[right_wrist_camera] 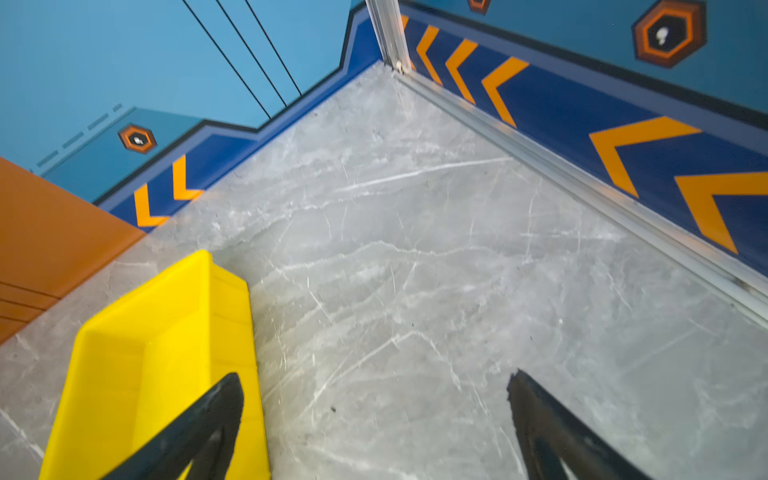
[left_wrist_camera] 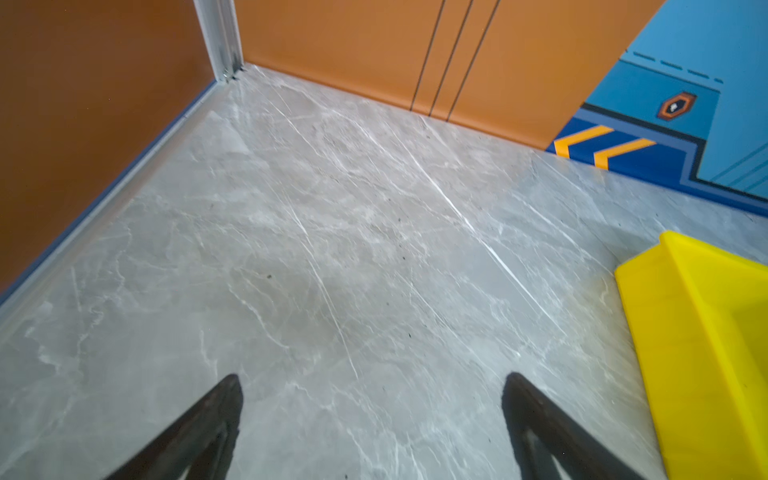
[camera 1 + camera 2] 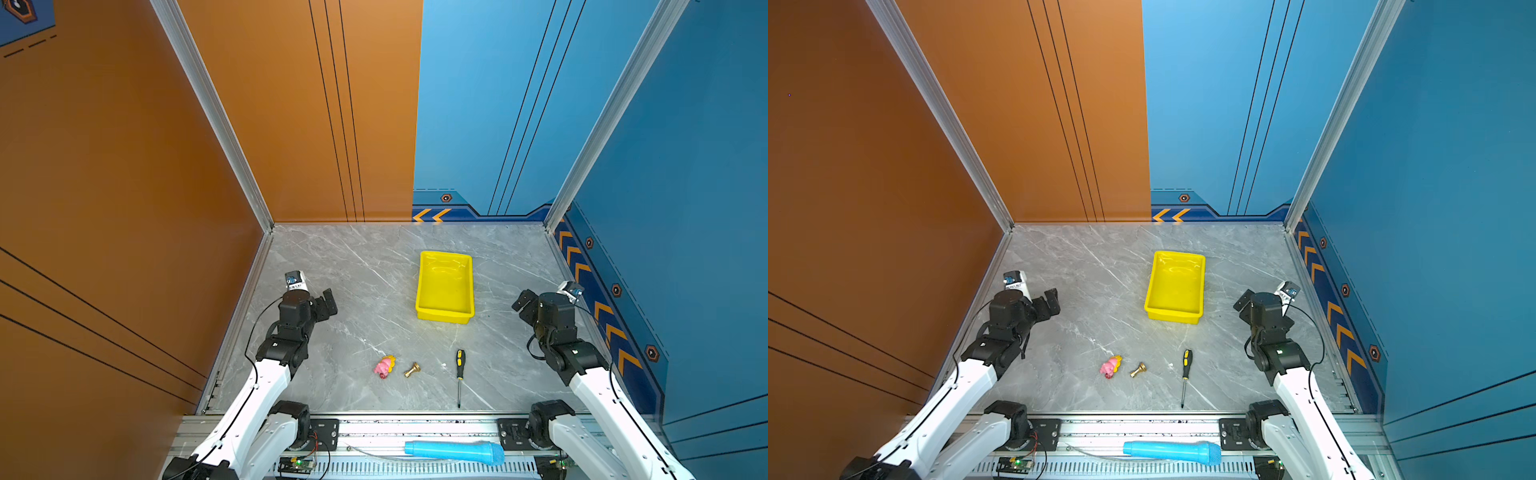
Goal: Put the screwdriver in the bin
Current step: 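Move the right gripper toward the screwdriver handle while the left arm lifts forward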
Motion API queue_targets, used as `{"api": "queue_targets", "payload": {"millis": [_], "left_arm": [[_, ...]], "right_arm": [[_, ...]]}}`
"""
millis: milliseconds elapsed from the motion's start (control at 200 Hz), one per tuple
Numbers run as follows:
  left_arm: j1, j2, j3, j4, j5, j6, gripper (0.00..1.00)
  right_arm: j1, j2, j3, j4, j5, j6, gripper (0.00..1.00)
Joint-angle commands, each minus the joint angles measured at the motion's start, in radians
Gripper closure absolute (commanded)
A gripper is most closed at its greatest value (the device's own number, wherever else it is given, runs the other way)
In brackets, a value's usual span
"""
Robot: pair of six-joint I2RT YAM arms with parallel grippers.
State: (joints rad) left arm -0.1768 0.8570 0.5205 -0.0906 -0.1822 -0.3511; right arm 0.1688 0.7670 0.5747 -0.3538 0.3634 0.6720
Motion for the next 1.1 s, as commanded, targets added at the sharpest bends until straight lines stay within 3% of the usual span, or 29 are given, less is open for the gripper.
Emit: {"api": "queue_targets", "payload": {"millis": [0, 170, 586, 896, 1097], "left_arm": [[-0.057, -0.021, 0.047, -0.143, 0.064, -0.027, 0.02], [-0.173, -0.007, 0.081, -0.203, 0.052, -0.016, 0.02], [-0.338, 0.061, 0.133, -0.292, 0.247, 0.02, 0.02], [-0.371, 0.065, 0.139, -0.299, 0.314, 0.064, 0.02], [-0.404, 0.064, 0.115, -0.251, 0.325, 0.076, 0.02]], "right_arm": [[0.051, -0.012, 0.053, -0.2, 0.011, 0.054, 0.0], [0.136, 0.035, 0.093, -0.302, 0.039, 0.086, 0.0], [0.488, 0.188, 0.149, -0.362, 0.103, 0.176, 0.0], [0.694, 0.308, 0.175, -0.34, 0.153, 0.29, 0.0], [0.728, 0.371, 0.167, -0.315, 0.124, 0.327, 0.0]]}}
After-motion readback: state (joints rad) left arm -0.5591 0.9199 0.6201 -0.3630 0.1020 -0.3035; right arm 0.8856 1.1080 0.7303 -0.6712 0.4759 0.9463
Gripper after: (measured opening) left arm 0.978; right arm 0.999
